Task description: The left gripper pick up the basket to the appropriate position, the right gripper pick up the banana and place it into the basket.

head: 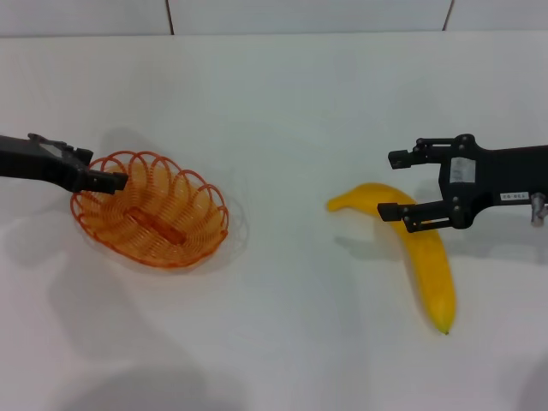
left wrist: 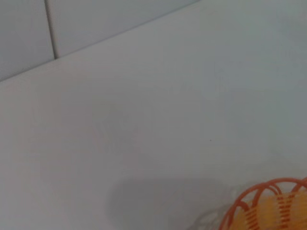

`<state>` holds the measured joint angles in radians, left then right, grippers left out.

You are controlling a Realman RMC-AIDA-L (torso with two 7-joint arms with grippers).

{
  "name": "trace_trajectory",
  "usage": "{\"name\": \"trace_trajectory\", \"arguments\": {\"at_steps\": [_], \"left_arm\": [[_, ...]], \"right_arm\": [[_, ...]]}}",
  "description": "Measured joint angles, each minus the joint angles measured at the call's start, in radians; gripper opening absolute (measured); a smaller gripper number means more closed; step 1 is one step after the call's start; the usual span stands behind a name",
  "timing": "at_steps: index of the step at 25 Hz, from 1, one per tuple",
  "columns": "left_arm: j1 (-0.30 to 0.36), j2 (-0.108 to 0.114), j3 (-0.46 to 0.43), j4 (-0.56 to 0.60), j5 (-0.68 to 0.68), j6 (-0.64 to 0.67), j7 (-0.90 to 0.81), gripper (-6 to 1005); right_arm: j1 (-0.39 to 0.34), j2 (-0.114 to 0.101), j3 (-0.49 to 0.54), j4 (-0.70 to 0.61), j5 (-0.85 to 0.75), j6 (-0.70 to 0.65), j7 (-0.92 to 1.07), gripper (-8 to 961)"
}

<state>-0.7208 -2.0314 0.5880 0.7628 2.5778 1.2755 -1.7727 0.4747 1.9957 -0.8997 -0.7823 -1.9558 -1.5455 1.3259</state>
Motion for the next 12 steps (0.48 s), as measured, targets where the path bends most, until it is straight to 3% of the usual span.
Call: {"name": "trace_trajectory", "arguments": {"at_steps": [12], "left_arm": [[0.003,0.0,0.001,-0.003,-0.004,-0.003,0.007,742]], "right_arm": [[-0.001,0.0,-0.001,0.0,0.0,0.002,0.001,820]]}}
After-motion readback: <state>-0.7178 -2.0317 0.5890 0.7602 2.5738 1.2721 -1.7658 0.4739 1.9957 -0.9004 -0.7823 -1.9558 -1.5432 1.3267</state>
